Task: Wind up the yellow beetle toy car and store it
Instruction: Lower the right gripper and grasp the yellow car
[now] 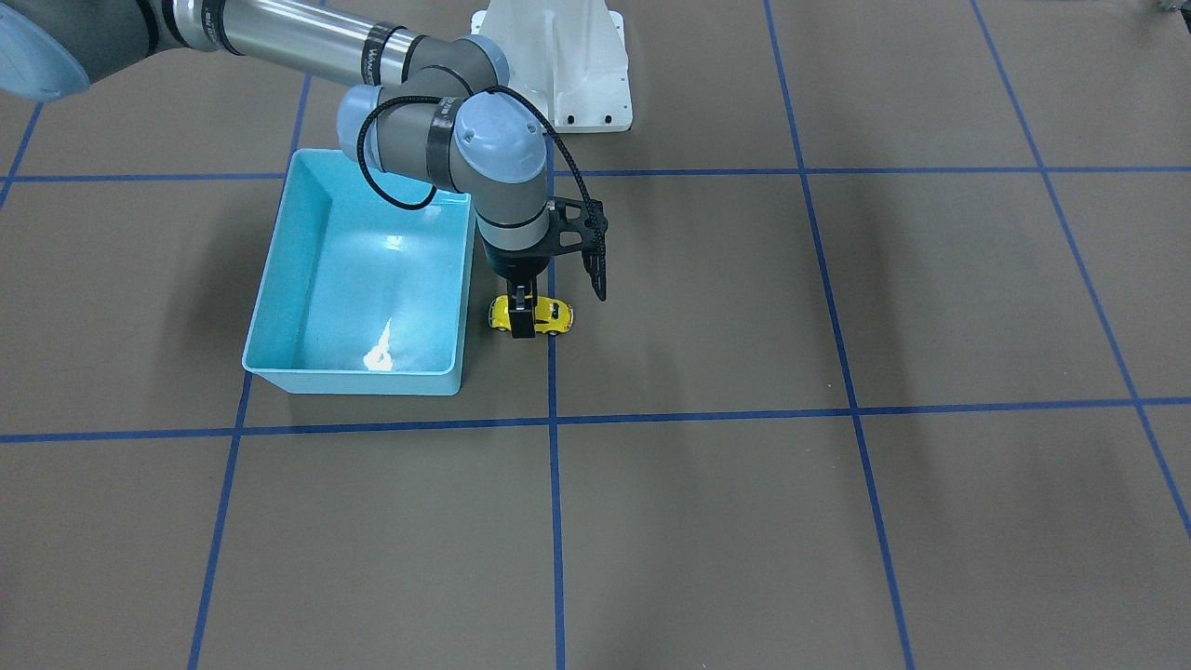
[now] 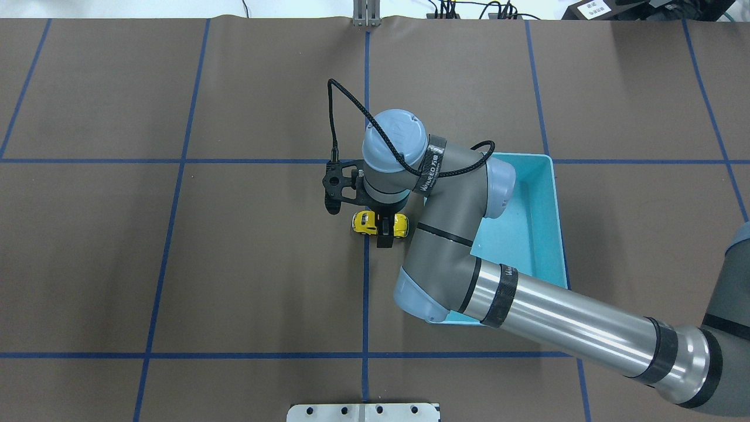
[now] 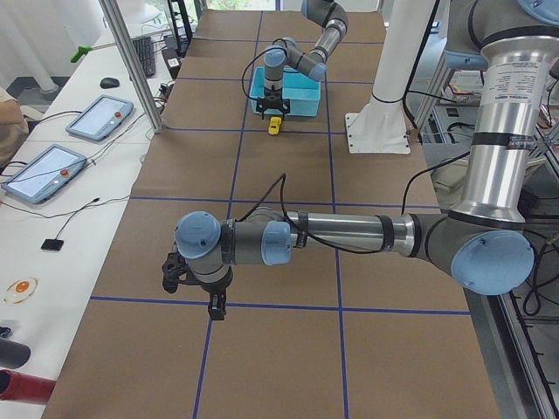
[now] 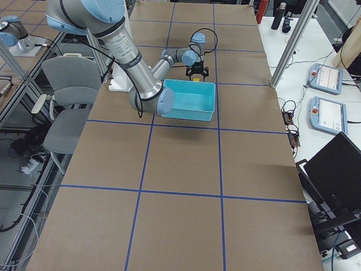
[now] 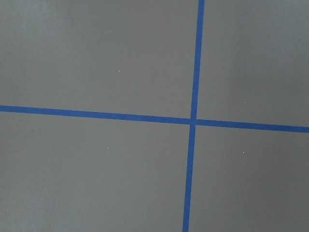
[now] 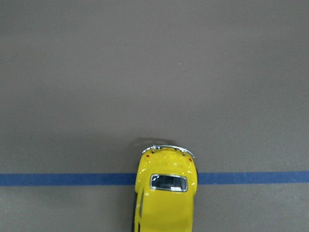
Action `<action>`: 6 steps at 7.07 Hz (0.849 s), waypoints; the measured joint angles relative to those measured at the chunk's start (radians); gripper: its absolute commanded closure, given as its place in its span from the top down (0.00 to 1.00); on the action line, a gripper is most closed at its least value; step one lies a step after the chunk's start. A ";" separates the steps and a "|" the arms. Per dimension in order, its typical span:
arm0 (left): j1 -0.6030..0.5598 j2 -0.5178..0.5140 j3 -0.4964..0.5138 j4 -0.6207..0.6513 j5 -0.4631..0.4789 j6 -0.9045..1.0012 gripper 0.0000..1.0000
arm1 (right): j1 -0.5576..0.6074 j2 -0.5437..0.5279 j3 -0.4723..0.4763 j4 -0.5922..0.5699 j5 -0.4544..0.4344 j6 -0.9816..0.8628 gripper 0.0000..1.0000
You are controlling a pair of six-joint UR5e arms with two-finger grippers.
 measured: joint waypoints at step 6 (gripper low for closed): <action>0.000 0.001 0.000 0.000 0.000 0.000 1.00 | -0.027 0.002 -0.014 0.027 -0.004 0.053 0.00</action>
